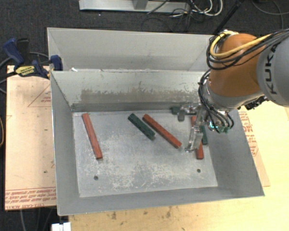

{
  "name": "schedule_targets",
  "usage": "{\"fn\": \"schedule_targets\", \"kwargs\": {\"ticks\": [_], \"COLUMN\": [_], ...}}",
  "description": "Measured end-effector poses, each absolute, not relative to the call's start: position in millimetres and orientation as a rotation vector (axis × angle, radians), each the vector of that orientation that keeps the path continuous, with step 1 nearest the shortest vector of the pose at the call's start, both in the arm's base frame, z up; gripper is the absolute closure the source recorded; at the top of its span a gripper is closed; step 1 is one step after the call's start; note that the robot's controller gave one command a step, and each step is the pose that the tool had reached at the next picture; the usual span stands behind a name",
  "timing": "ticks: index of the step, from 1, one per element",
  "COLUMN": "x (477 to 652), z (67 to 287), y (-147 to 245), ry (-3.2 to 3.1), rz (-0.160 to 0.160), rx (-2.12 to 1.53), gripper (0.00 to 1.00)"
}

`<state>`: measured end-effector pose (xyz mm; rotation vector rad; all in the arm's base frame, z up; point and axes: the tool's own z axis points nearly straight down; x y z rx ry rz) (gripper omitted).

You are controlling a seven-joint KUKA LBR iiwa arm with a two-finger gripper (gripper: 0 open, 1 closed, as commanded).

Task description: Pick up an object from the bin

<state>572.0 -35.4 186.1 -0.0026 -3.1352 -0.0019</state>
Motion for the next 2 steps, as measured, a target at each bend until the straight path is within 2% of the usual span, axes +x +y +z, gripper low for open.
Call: {"fn": "schedule_targets", "kwargs": {"ticks": [1, 2], "x": [594.9, 596.9], "z": [65.3, 70.3], "y": [-46.6, -46.6], "ry": [-3.136, -3.143], "rz": [-0.003, -0.001], "rx": [-0.054, -0.052], "gripper": [0.0, 1.0]}}
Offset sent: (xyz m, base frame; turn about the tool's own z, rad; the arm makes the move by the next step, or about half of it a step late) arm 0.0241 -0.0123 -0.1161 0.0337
